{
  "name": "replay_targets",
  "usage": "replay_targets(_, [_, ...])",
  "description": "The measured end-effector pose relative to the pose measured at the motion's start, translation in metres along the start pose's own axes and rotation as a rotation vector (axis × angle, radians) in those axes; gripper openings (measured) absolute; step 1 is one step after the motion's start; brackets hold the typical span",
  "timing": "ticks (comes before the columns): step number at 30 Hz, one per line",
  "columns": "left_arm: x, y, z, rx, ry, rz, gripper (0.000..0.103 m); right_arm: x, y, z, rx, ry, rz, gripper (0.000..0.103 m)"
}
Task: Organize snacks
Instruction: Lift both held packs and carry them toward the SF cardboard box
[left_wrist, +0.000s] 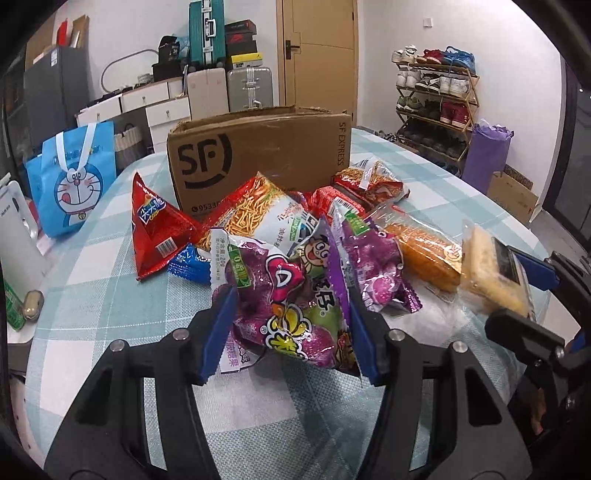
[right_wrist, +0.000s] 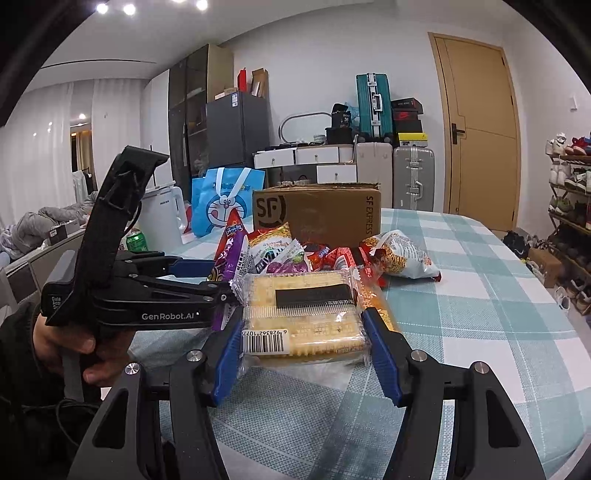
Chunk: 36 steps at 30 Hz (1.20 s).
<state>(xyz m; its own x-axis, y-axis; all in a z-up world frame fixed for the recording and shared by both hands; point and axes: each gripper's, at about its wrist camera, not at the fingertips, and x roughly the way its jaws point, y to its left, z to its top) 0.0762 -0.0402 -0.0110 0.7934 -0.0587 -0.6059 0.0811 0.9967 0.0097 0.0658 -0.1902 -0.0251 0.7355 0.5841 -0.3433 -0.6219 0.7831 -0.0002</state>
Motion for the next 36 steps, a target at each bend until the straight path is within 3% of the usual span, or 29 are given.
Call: replay_targets(36, [-0.05, 0.013, 0.008, -0.043, -0.094, 0.031, 0.056, -0.003, -0.002, 0.024, -0.009, -0.059, -0.008, 0.063])
